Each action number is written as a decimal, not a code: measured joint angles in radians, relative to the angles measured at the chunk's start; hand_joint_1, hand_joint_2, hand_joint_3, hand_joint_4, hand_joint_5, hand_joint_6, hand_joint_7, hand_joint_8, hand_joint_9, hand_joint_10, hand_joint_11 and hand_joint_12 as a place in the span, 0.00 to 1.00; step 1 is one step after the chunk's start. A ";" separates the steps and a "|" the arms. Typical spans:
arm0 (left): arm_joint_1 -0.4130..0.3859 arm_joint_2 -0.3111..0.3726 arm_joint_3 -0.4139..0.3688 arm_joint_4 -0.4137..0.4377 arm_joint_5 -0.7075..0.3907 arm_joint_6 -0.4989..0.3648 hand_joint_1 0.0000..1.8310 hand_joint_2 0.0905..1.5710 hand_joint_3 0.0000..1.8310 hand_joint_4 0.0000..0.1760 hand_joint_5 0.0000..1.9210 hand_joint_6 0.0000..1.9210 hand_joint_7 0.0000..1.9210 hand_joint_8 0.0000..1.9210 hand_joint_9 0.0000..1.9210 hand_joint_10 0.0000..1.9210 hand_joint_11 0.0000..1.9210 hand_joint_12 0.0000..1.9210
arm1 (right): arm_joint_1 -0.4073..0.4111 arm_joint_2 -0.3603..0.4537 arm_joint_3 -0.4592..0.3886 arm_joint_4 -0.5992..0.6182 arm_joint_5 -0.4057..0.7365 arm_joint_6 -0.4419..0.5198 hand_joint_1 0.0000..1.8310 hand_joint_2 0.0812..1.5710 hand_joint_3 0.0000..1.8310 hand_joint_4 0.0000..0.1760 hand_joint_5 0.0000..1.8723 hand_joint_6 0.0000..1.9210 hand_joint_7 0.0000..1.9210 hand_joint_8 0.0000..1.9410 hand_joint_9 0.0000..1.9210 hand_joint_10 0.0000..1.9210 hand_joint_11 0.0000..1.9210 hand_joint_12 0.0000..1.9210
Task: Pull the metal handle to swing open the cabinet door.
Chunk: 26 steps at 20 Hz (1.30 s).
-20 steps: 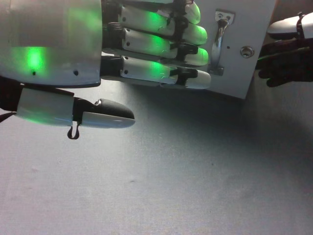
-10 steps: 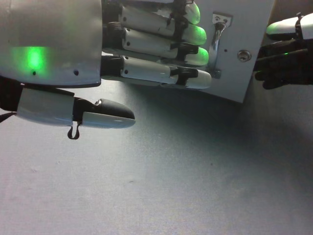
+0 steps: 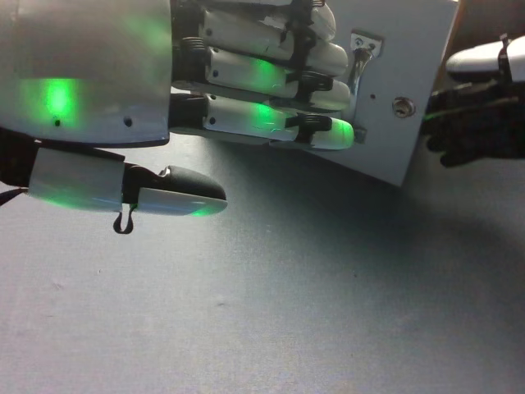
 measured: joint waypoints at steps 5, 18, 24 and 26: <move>0.000 0.000 0.000 0.000 0.000 0.000 0.00 1.00 0.02 0.00 0.17 0.00 0.19 0.00 0.18 0.00 0.00 0.42 | -0.020 0.027 -0.054 -0.002 -0.005 0.007 0.00 0.99 0.00 0.00 0.17 0.00 0.19 0.00 0.17 0.00 0.00 0.46; 0.000 0.000 0.000 0.000 0.001 0.000 0.00 1.00 0.02 0.00 0.17 0.00 0.19 0.00 0.18 0.00 0.00 0.42 | -0.027 0.034 -0.102 -0.005 -0.100 0.038 0.00 0.99 0.00 0.00 0.17 0.00 0.18 0.00 0.17 0.00 0.00 0.46; 0.000 0.000 0.000 0.000 0.001 0.000 0.00 1.00 0.02 0.00 0.17 0.00 0.19 0.00 0.18 0.00 0.01 0.42 | -0.027 0.021 -0.105 0.009 -0.088 0.040 0.00 0.99 0.00 0.00 0.17 0.00 0.18 0.00 0.17 0.00 0.00 0.47; 0.000 0.000 0.000 0.000 0.001 0.000 0.00 1.00 0.02 0.00 0.17 0.00 0.19 0.00 0.18 0.00 0.01 0.43 | -0.026 0.013 -0.107 0.010 -0.076 0.039 0.00 0.99 0.00 0.00 0.17 0.00 0.18 0.00 0.17 0.00 0.00 0.47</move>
